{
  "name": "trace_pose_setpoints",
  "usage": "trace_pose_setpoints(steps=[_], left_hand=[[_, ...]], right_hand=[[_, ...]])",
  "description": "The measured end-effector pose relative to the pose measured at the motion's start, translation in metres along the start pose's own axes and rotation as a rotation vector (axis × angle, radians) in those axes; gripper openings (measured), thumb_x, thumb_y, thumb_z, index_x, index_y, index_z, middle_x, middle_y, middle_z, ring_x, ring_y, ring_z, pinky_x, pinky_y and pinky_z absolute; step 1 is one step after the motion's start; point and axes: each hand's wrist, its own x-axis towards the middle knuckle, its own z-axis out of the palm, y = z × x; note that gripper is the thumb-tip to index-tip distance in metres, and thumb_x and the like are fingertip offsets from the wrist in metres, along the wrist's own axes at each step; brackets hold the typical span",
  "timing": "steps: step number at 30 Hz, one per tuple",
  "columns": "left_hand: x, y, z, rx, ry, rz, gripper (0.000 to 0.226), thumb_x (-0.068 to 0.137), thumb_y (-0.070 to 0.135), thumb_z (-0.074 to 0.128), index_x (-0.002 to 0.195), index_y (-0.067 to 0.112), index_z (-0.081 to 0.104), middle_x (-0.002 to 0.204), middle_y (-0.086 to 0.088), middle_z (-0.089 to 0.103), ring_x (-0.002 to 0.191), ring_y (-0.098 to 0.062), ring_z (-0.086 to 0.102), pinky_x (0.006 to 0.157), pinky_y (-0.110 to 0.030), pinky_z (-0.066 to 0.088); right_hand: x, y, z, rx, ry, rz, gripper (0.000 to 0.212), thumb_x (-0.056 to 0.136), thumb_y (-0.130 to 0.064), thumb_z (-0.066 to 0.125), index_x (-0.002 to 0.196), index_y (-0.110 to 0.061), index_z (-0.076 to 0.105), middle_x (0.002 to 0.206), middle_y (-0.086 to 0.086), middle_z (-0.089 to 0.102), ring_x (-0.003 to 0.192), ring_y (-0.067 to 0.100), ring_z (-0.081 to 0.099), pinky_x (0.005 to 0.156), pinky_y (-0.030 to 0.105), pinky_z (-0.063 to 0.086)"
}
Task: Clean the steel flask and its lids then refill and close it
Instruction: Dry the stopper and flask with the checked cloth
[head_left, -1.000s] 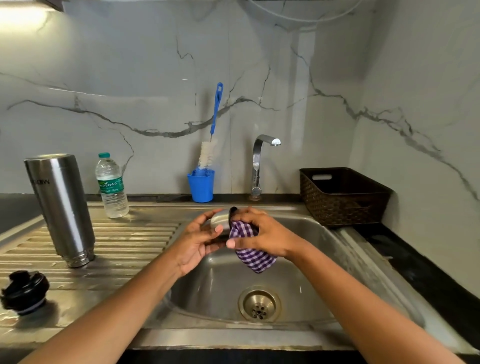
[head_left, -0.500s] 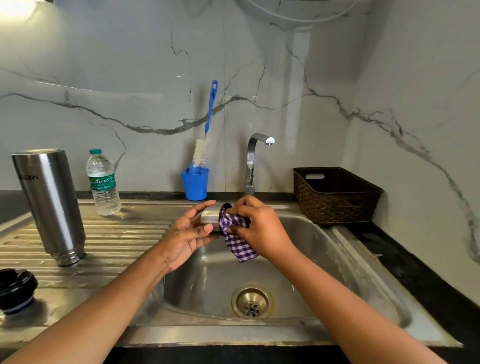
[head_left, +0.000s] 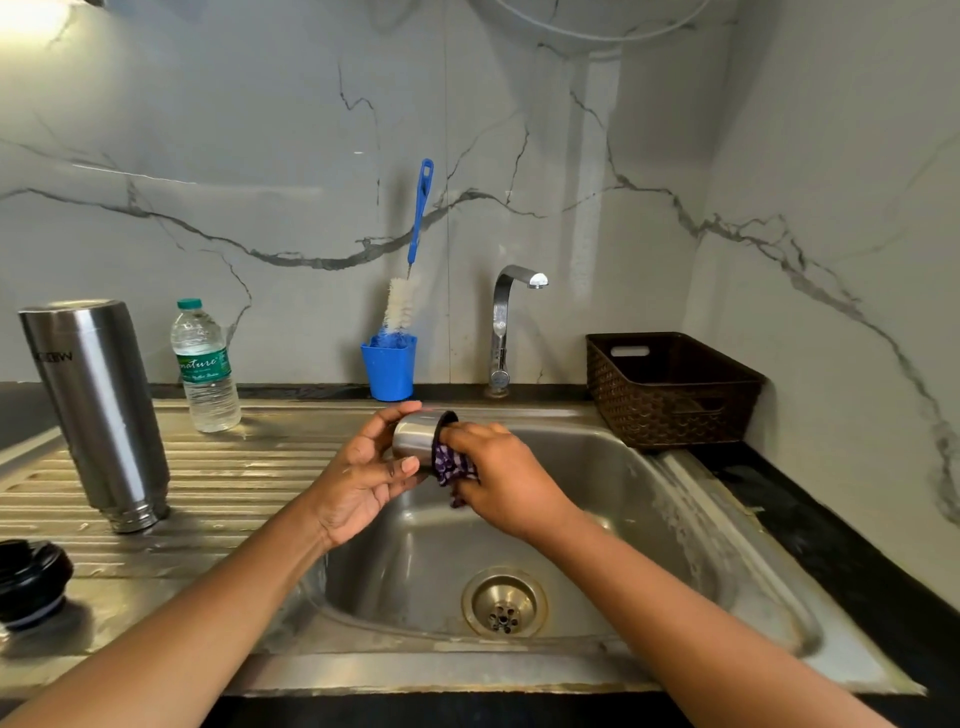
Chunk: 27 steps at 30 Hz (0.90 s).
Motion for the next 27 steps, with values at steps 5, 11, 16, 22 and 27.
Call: trace_pose_setpoints(steps=[5, 11, 16, 22, 27], left_hand=[[-0.002, 0.001, 0.001, -0.022, 0.021, 0.068, 0.08, 0.038, 0.018, 0.097, 0.113, 0.024, 0.067, 0.106, -0.009, 0.068, 0.092, -0.019, 0.067, 0.071, -0.028, 0.058], [-0.001, -0.001, 0.006, 0.006, 0.067, 0.003, 0.084, 0.034, 0.037, 0.097, 0.106, 0.01, 0.064, 0.088, -0.013, 0.071, 0.076, -0.02, 0.071, 0.061, -0.029, 0.059], [0.001, -0.001, 0.008, 0.137, 0.115, -0.112, 0.089, 0.033, 0.058, 0.09, 0.096, 0.002, 0.063, 0.076, -0.017, 0.071, 0.063, -0.024, 0.07, 0.053, -0.027, 0.058], [0.001, 0.003, 0.014, 0.398, 0.125, -0.214, 0.112, 0.03, 0.085, 0.07, 0.112, 0.01, 0.059, 0.087, -0.023, 0.071, 0.064, -0.025, 0.071, 0.055, -0.027, 0.058], [-0.006, 0.0, 0.012, 0.294, 0.05, -0.103, 0.094, 0.049, 0.067, 0.081, 0.129, 0.027, 0.052, 0.123, -0.007, 0.064, 0.107, -0.024, 0.065, 0.078, -0.04, 0.056]], right_hand=[[0.001, -0.005, 0.003, 0.344, -0.007, 0.082, 0.053, 0.079, -0.013, 0.071, 0.129, -0.013, 0.053, 0.118, 0.004, 0.06, 0.109, 0.017, 0.053, 0.095, 0.026, 0.043], [-0.003, 0.017, 0.013, -0.219, 0.141, -0.41, 0.041, 0.081, -0.008, 0.063, 0.121, -0.008, 0.055, 0.123, 0.009, 0.059, 0.119, 0.027, 0.049, 0.095, 0.039, 0.045], [-0.011, 0.03, 0.012, -0.601, 0.21, -0.574, 0.037, 0.092, -0.012, 0.049, 0.128, -0.018, 0.045, 0.13, 0.0, 0.055, 0.124, 0.024, 0.043, 0.084, 0.036, 0.041], [-0.009, 0.033, 0.012, -0.456, 0.16, -0.479, 0.039, 0.08, -0.015, 0.063, 0.118, -0.019, 0.059, 0.122, -0.001, 0.061, 0.109, 0.026, 0.053, 0.079, 0.037, 0.046], [-0.001, 0.027, 0.005, -0.114, 0.189, -0.229, 0.051, 0.07, -0.01, 0.073, 0.119, -0.011, 0.06, 0.114, 0.005, 0.063, 0.098, 0.027, 0.051, 0.078, 0.036, 0.048]])
